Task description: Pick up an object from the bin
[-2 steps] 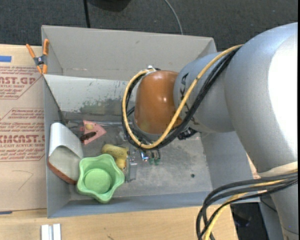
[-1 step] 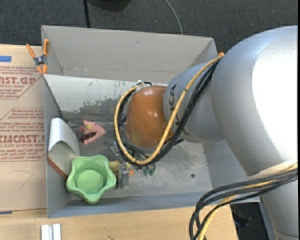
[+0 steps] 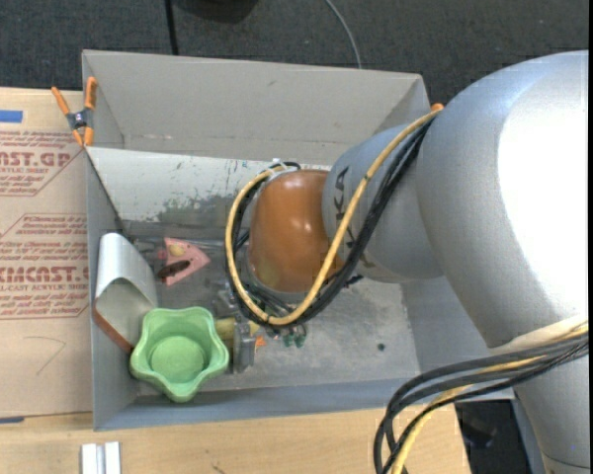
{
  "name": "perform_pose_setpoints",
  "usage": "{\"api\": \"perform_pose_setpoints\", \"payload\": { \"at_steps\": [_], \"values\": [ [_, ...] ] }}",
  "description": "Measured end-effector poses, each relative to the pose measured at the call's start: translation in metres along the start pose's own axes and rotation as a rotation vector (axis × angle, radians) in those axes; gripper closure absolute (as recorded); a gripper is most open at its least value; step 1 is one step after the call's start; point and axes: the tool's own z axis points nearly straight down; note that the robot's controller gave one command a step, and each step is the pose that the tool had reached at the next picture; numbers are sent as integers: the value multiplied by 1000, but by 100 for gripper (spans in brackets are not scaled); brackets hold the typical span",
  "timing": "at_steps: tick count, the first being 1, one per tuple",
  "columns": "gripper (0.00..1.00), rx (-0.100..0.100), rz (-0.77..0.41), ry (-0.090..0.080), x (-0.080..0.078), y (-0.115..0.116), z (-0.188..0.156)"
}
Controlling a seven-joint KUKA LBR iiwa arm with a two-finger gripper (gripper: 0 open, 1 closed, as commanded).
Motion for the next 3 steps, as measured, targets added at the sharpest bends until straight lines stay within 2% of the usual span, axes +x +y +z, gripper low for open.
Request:
{"api": "perform_pose_setpoints", "payload": {
  "at_steps": [3],
  "values": [
    [100,0,0,1,0,0,1]
  ]
}}
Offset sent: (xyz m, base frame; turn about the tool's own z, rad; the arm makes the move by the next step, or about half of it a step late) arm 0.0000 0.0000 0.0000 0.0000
